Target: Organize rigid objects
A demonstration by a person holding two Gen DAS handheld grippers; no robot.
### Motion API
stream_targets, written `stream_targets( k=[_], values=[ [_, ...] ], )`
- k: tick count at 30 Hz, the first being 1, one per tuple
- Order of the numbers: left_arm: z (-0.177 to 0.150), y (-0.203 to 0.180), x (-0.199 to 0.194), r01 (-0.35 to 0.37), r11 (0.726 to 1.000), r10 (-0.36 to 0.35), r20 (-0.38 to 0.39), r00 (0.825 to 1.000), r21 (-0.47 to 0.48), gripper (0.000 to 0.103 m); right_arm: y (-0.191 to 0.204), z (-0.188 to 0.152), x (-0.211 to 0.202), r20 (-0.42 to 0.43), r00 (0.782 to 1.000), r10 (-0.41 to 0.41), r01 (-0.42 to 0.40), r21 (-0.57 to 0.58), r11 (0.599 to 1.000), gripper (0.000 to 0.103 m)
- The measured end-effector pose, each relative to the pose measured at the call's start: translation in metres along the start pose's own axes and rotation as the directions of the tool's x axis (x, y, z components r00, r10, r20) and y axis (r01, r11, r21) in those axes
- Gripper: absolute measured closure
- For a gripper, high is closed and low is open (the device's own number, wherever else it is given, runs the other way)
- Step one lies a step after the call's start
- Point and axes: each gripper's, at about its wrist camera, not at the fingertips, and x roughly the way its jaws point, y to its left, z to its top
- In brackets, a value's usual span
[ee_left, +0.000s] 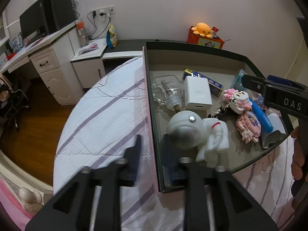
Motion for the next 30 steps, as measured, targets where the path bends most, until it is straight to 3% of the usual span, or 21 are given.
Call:
stream_targets(
  k=[2,3,11,15,18,27,30],
  values=[
    [-0.001,0.004,-0.002,-0.005,1.000,0.005,0.005,1.000,-0.018,0.022,0.000,-0.002,-0.002,-0.002,1.000,0.002,-0.002,0.002,1.000,0.015],
    [-0.002,0.006,-0.005,0.004,1.000,-0.004,0.017,1.000,-0.028,0.018,0.000,-0.003,-0.004,-0.001,1.000,0.004,-0.004,0.004,1.000,0.015],
    [-0.008,0.003,-0.033,-0.003,0.999,0.005,0.068,0.998,-0.032,0.011,-0.007,-0.011,-0.028,0.030,1.000,-0.003,0.003,0.021,1.000,0.015],
    [-0.016,-0.001,-0.054,-0.059,0.998,0.063,0.116,0.991,-0.036,0.008,-0.006,-0.019,-0.051,0.060,0.998,-0.011,0.010,0.010,1.000,0.015],
    [-0.023,-0.005,-0.072,-0.061,0.997,0.066,0.146,0.987,-0.043,0.006,-0.005,-0.026,-0.068,0.072,0.997,-0.022,0.022,0.011,1.000,0.015],
    [-0.052,-0.029,-0.139,-0.055,0.998,0.058,0.251,0.966,-0.022,0.003,-0.001,-0.067,-0.148,0.163,0.986,-0.046,0.041,0.032,0.999,0.015],
    [-0.063,-0.042,-0.167,-0.050,0.999,0.051,0.300,0.953,-0.011,0.000,0.002,-0.086,-0.178,0.201,0.977,-0.070,0.067,0.023,0.998,0.009]
  ],
)
